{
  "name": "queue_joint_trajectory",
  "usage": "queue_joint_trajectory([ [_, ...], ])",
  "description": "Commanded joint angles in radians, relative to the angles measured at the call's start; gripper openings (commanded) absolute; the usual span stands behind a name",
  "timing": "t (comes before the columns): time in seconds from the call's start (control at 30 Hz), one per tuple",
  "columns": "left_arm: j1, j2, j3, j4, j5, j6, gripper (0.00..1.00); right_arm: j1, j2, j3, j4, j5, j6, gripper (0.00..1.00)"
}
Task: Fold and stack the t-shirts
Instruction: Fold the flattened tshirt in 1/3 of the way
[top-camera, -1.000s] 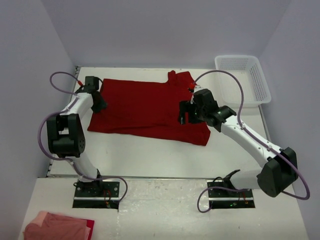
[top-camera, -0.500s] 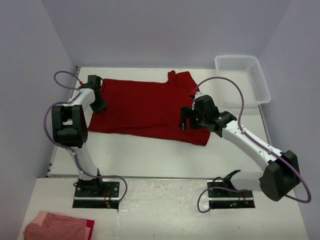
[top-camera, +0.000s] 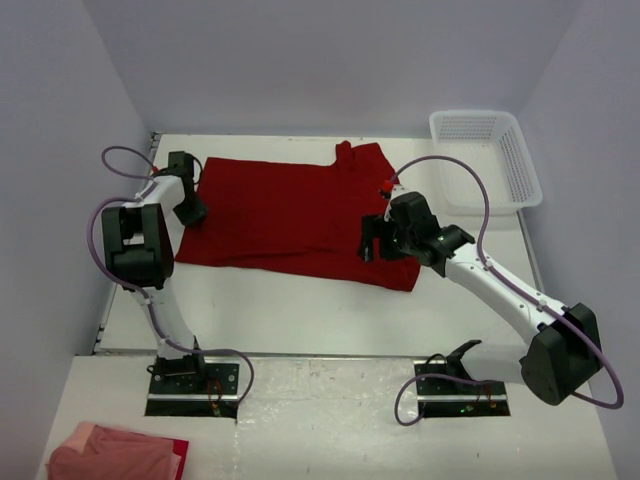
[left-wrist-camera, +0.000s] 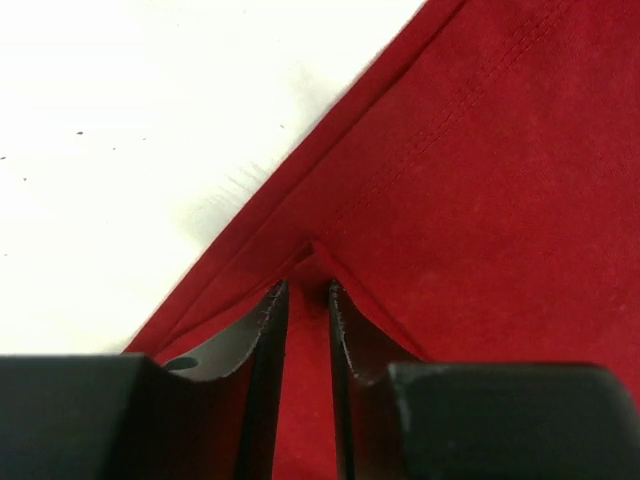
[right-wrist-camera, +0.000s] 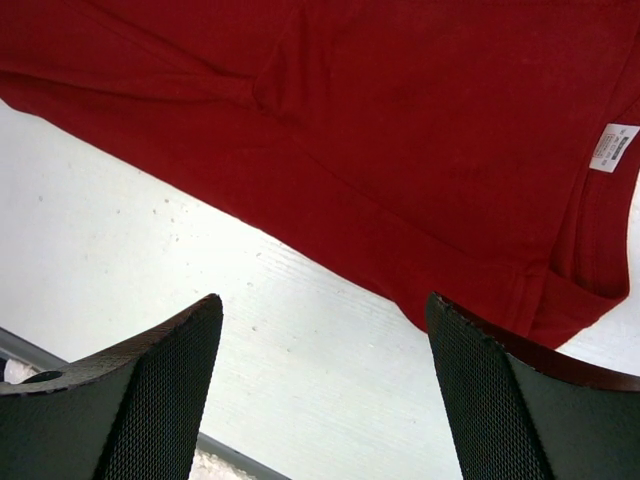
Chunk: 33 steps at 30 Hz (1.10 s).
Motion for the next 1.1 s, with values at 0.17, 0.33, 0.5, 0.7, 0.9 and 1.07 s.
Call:
queue_joint_trajectory([
  [0.17,0.008,0.013,0.062,-0.017,0.008,-0.016,0.0,0.002,-0.017,-0.012,0.051,-0.021,0.017,0.82],
  [0.33,0.011,-0.018,0.066,-0.025,-0.017,-0.022,0.0,0.0,-0.007,-0.02,0.056,-0.018,0.019,0.82],
  [0.5,0.019,-0.055,0.092,-0.044,-0.058,-0.025,0.0,0.0,0.0,-0.03,0.059,-0.014,0.02,0.82],
  [0.7,0.047,-0.058,0.112,-0.071,-0.08,-0.035,0.0,0.0,0.01,-0.03,0.053,0.0,0.02,0.82],
  [0.9,0.074,-0.022,0.152,-0.081,-0.076,-0.033,0.0,0.0,0.022,-0.03,0.057,-0.002,0.023,0.82],
  [1.07,0.09,0.031,0.183,-0.084,-0.069,-0.038,0.0,0.0,0.046,-0.026,0.051,0.003,0.022,0.82],
])
